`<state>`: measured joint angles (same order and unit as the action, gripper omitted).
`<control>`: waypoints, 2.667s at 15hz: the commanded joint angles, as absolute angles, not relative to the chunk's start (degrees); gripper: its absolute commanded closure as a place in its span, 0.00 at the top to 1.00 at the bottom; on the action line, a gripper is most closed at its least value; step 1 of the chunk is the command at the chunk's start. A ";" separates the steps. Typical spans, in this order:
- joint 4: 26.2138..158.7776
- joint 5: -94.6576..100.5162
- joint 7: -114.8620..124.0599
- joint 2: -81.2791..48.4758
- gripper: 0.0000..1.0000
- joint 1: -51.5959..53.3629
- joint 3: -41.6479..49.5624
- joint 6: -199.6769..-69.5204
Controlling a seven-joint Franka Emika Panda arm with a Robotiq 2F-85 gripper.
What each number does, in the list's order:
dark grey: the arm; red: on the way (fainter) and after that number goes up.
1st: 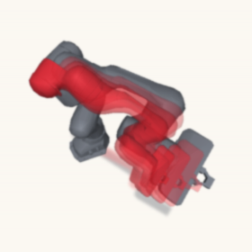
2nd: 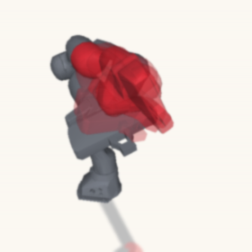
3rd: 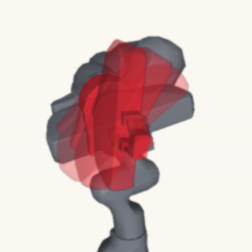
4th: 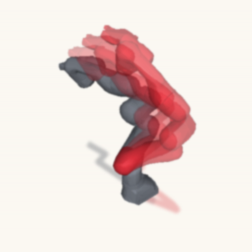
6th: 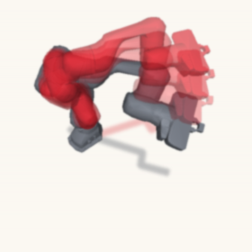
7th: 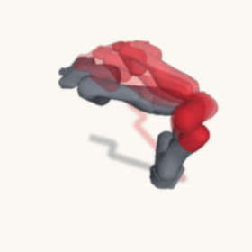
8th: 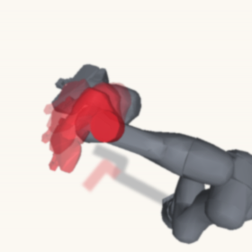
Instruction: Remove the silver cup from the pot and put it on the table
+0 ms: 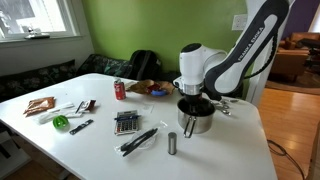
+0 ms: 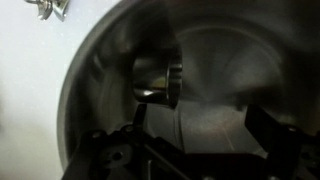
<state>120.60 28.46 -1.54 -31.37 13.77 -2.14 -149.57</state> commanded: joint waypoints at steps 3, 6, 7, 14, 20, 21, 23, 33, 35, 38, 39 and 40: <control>116.98 28.03 -4.49 -36.74 0.75 14.13 -2.06 -150.37; 115.95 27.60 -5.63 -37.81 0.51 14.01 -2.26 -150.15; 115.74 27.59 -5.67 -37.77 0.42 14.02 -2.22 -150.16; 117.02 27.28 -5.75 -35.14 0.00 13.79 -2.77 -151.20; 120.70 25.12 -7.43 -31.01 0.01 12.20 -4.99 -154.09; 122.59 24.10 -8.50 -28.69 0.01 11.09 -5.73 -154.63; 126.11 20.60 -11.22 -23.91 0.01 8.47 -7.32 -153.63; 138.26 0.32 -14.65 -4.31 0.01 -0.21 -6.84 -165.00; 136.28 2.19 -10.17 -6.43 0.01 -0.59 -3.73 -162.91; 135.60 5.57 -2.99 -10.52 0.01 -0.85 0.90 -162.36; 135.26 4.11 -2.45 -12.06 0.01 -1.15 1.41 -161.44; 136.22 3.37 -5.95 -8.83 0.01 -0.91 0.18 -162.28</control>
